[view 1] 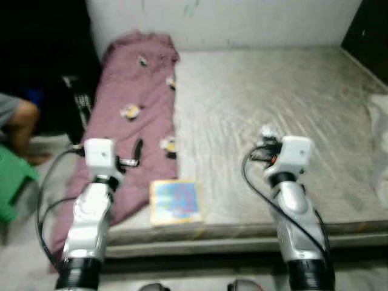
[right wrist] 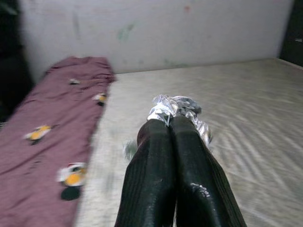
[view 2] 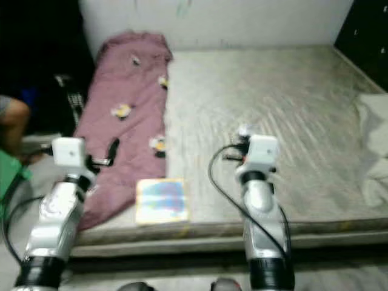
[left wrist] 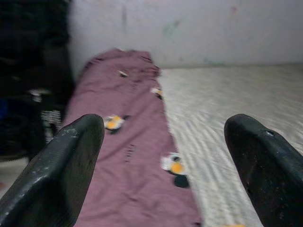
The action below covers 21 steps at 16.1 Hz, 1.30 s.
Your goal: Clean up the room
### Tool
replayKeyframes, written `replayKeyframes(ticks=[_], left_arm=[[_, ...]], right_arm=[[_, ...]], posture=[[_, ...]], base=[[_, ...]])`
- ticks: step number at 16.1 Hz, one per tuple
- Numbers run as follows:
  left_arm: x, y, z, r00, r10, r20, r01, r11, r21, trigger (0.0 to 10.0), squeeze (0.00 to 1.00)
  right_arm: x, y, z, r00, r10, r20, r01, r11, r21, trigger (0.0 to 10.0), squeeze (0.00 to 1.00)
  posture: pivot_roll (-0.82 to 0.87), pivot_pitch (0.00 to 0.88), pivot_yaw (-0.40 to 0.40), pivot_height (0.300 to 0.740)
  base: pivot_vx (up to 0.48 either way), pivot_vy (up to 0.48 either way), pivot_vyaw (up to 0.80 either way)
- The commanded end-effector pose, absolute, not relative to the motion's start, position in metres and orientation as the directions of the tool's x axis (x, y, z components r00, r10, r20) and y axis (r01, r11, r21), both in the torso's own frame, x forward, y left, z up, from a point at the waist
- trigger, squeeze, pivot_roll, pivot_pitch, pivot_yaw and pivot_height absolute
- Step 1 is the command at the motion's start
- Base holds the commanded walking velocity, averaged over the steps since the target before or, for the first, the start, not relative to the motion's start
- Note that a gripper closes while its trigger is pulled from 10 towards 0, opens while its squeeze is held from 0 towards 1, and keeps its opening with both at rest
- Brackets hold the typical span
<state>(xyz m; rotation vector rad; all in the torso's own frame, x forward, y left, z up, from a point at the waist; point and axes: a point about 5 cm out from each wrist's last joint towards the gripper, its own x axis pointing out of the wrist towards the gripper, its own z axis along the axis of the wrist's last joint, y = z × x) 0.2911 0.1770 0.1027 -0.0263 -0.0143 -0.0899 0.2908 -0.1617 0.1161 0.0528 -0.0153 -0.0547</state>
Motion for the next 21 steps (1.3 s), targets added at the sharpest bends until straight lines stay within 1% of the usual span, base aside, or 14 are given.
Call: replayKeyframes(ticks=[1,12,13,17,19,21], left_arm=[[0.2919,0.1704,0.1024,0.994,-0.111,0.013,0.111,0.994,-0.023,10.0,0.00],[0.2926,0.1702,0.1032,0.994,-0.110,0.018,0.111,0.994,-0.018,10.0,0.00],[0.2926,0.1703,0.1032,0.994,-0.110,0.018,0.110,0.994,-0.019,10.0,0.00],[0.2923,0.1702,0.1036,0.994,-0.107,0.023,0.107,0.994,-0.020,10.0,0.00],[0.2924,0.1700,0.1036,0.994,-0.108,0.024,0.109,0.994,-0.021,10.0,0.00],[0.2923,0.1700,0.1036,0.994,-0.110,0.024,0.110,0.994,-0.020,10.0,0.00]], right_arm=[[0.2908,-0.1696,0.1182,0.997,-0.080,0.023,0.079,0.996,0.043,10.0,0.00],[0.2910,-0.1687,0.1200,0.997,-0.077,0.031,0.075,0.996,0.051,10.0,0.00],[0.2910,-0.1685,0.1200,0.997,-0.077,0.031,0.075,0.996,0.052,10.0,0.00],[0.2908,-0.1665,0.1210,0.998,-0.055,0.039,0.054,0.998,0.041,10.0,0.00],[0.2904,-0.1632,0.1231,0.998,-0.027,0.052,0.026,0.999,0.023,10.0,0.00],[0.2902,-0.1627,0.1230,0.998,-0.027,0.051,0.026,0.999,0.026,10.0,0.00]], posture=[[-0.10,0.000,0.057,0.740],[-0.10,0.000,0.058,0.740],[-0.10,0.000,0.058,0.740],[-0.10,0.000,0.057,0.740],[-0.10,0.000,0.057,0.740],[-0.10,0.000,0.058,0.740]], base=[[0.000,0.480,0.00],[0.000,0.476,0.00],[0.000,0.262,0.00],[0.000,0.000,0.00],[0.000,0.000,0.75],[0.000,0.000,0.80]])
